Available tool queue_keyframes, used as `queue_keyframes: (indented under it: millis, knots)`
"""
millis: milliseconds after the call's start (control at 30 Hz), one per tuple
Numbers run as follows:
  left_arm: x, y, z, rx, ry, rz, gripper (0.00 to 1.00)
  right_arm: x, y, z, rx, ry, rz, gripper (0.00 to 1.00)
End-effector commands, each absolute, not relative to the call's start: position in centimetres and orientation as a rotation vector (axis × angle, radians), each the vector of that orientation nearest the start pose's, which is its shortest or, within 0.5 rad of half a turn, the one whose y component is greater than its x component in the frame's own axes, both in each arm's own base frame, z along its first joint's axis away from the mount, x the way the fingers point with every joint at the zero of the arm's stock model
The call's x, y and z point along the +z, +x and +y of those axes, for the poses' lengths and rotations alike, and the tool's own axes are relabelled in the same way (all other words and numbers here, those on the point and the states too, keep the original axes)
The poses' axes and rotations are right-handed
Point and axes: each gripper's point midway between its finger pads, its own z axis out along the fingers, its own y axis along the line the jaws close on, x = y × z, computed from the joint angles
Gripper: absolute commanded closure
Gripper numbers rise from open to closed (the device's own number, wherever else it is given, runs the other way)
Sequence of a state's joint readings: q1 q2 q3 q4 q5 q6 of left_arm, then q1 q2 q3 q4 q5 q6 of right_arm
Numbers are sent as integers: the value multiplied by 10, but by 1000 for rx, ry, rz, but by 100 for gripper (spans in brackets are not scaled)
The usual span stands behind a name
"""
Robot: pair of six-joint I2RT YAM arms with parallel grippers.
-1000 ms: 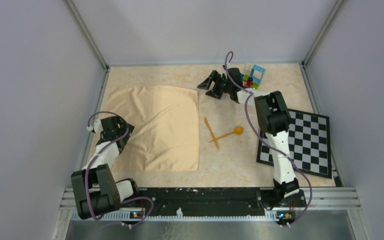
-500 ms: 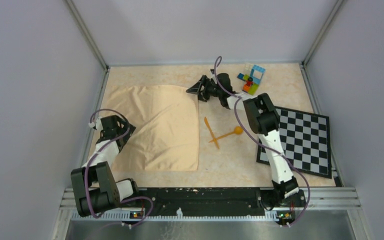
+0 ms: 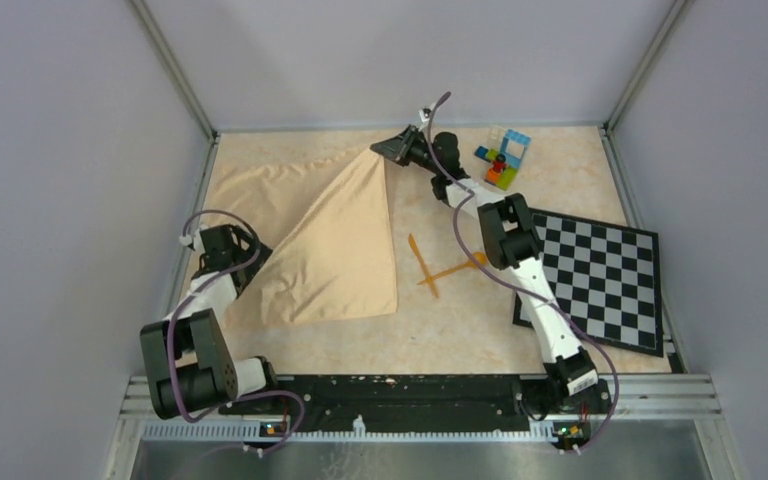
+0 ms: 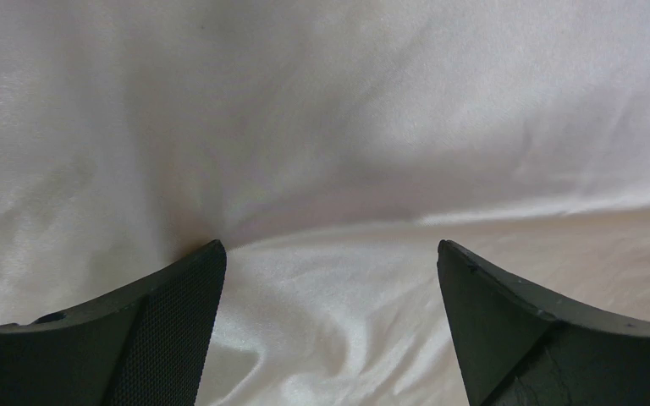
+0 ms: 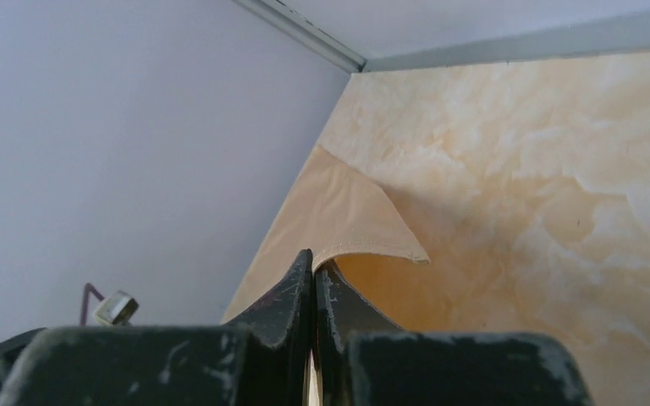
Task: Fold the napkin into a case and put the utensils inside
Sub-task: Smooth out the crumpled napkin at the center of the board.
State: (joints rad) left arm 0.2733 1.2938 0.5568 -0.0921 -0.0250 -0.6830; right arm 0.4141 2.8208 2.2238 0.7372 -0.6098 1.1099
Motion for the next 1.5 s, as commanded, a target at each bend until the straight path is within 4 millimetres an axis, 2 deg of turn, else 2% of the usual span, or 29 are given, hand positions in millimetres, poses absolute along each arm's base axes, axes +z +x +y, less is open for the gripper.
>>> queue_keyframes:
  millis: [0,67,100,133,200,267,300,333,367,467,533,600,633,667,733,800,900,967,1067,1167,1233,1333,1467]
  knots:
    - [37,288,66,-123,-1163,2127,1,237,585,401,1474,-247,1381,100]
    - [40,288,67,-120,-1167,2107,1,245,575,404,1394,-354,1351,100]
    - [40,289,67,-123,-1163,2103,1,240,576,404,1346,-370,1378,100]
    - [39,290,66,-132,-1159,2106,1,231,583,403,1283,-368,1428,100]
    - [33,289,64,-137,-1158,2141,1,184,604,394,1182,-273,1596,100]
    - [28,289,64,-131,-1161,2187,1,129,621,378,1126,-89,1848,75]
    - [31,293,62,-155,-1148,2194,1,111,624,371,1066,-25,1950,68]
    - [35,301,53,-231,-1111,2200,1,92,630,352,915,84,2055,53]
    - [42,308,47,-295,-1076,2193,1,83,633,334,803,177,2118,45]
    - [74,331,32,-450,-950,2149,1,95,638,310,792,260,2167,45]
    - [91,333,19,-541,-873,2147,1,106,630,297,714,236,2197,43]
    - [110,336,12,-593,-795,2108,1,112,611,290,655,161,2246,42]
    - [121,340,9,-613,-749,2070,1,124,600,290,625,104,2250,42]
    - [130,344,8,-626,-720,2032,1,125,587,292,598,58,2269,42]
    - [146,355,10,-646,-703,1941,1,123,555,305,600,-42,2303,42]
    - [159,369,14,-666,-717,1850,1,127,518,326,646,-147,2319,42]
    - [168,397,25,-674,-737,1727,1,130,466,349,666,-234,2317,42]
    - [168,415,32,-682,-747,1680,1,133,432,367,709,-289,2306,41]
    - [161,441,39,-700,-764,1644,2,127,380,397,858,-385,2325,44]
    - [167,467,44,-690,-728,1583,2,122,340,419,945,-491,2321,45]
    - [163,484,50,-660,-737,1572,2,115,318,428,986,-549,2341,47]
    - [145,506,60,-629,-777,1578,1,96,300,424,1000,-572,2398,49]
    - [129,531,71,-614,-809,1547,1,74,288,410,954,-596,2460,51]
